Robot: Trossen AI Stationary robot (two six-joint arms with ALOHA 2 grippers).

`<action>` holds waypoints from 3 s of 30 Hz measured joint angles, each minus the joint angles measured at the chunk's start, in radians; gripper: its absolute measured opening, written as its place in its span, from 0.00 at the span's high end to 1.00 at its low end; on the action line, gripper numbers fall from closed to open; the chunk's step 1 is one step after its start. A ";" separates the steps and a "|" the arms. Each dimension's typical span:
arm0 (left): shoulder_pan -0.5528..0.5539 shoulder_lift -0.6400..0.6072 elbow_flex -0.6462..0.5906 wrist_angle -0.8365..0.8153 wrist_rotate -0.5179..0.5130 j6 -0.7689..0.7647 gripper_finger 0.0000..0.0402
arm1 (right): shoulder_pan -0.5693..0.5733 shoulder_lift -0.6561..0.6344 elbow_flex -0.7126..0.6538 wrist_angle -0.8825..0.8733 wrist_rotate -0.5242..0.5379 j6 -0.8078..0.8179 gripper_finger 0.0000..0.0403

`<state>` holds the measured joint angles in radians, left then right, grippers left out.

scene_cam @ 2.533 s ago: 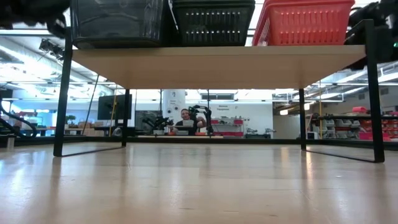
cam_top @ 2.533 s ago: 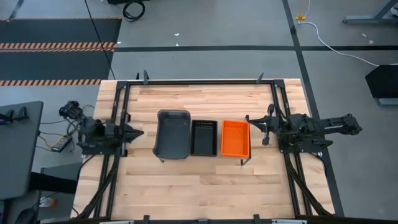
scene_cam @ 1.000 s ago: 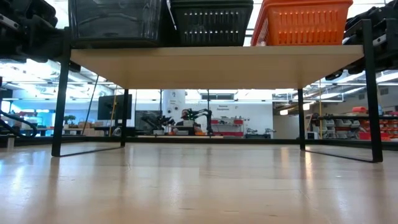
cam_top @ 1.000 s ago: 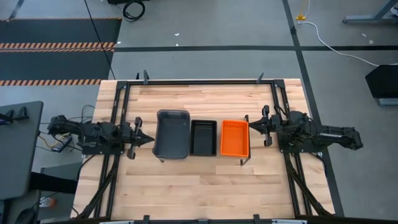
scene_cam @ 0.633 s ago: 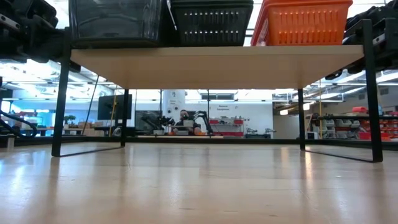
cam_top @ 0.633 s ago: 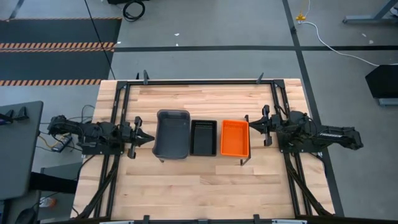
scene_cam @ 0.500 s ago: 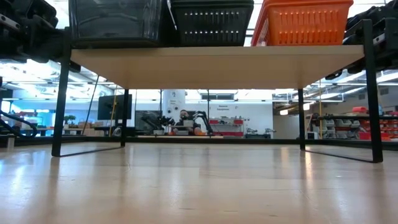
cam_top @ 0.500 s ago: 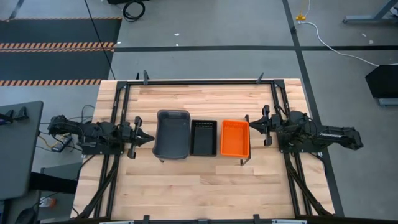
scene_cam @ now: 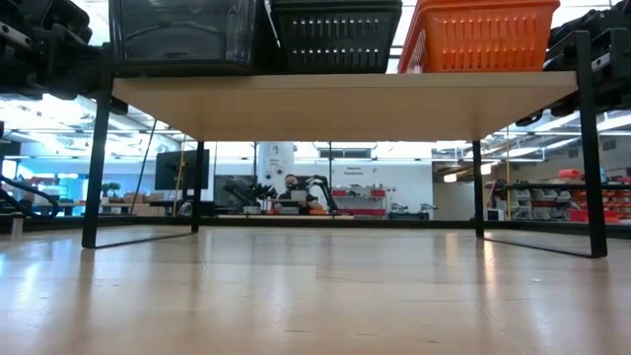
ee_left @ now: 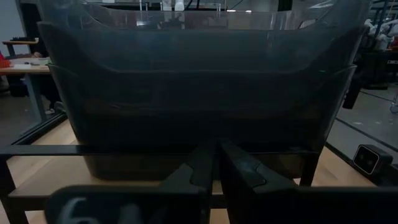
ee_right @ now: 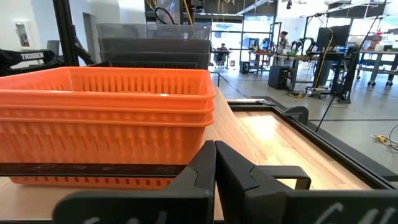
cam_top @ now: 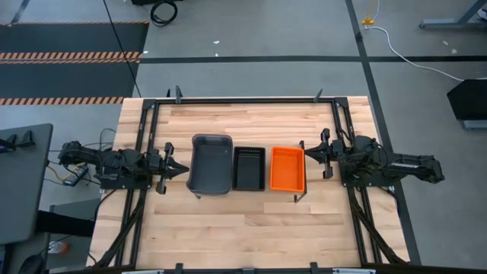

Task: Stack baskets on shelf by color
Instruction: Return to Home Position

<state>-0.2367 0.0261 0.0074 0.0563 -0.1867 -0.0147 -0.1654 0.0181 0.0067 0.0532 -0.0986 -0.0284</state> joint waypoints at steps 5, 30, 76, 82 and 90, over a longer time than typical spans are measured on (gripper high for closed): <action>0.000 0.000 0.000 0.000 0.000 0.000 0.94 | 0.000 0.000 0.000 0.000 0.000 0.000 0.97; 0.000 0.000 -0.001 0.000 0.000 0.001 0.93 | 0.000 0.000 0.000 0.001 0.000 0.000 0.97; 0.000 0.000 -0.001 0.000 0.000 0.000 0.92 | 0.000 0.000 0.000 0.001 0.000 0.000 0.97; 0.000 0.000 -0.001 0.000 0.000 0.001 0.94 | 0.000 0.000 0.000 0.001 0.000 0.000 0.97; 0.000 0.000 -0.001 0.000 0.000 0.000 0.93 | 0.000 0.000 0.000 0.001 -0.001 0.000 0.97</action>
<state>-0.2368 0.0260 0.0063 0.0566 -0.1867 -0.0143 -0.1651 0.0177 0.0067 0.0544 -0.0993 -0.0283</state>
